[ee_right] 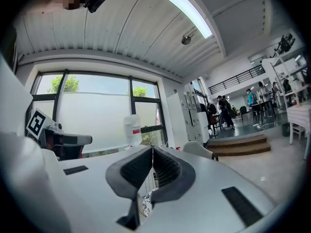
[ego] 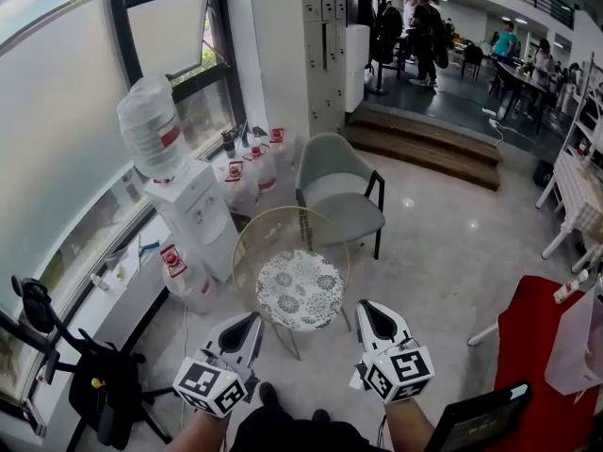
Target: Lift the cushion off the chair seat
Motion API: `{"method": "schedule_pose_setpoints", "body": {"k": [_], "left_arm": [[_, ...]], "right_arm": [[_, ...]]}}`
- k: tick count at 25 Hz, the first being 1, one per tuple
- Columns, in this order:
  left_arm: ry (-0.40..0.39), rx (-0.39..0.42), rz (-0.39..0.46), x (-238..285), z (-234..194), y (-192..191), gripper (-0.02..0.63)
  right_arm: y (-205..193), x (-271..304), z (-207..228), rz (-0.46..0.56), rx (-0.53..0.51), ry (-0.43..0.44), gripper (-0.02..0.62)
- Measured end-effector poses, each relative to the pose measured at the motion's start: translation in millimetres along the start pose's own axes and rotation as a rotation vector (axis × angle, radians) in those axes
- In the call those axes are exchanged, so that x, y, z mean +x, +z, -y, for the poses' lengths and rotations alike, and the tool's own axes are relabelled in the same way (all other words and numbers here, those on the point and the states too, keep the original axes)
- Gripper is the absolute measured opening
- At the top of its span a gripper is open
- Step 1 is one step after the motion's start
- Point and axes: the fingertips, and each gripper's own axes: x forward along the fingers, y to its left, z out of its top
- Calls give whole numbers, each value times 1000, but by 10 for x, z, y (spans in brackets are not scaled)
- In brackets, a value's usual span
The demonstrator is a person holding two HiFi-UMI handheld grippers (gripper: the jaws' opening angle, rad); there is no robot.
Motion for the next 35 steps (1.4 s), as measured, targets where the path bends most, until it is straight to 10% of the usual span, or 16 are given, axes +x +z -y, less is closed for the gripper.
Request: {"method": "schedule_pose_setpoints", "body": {"k": [35], "left_arm": [[-241,2,7,1490,-1985,258,7]], "right_arm": [[156,2392,-147,-29,-59,-112,11]]}}
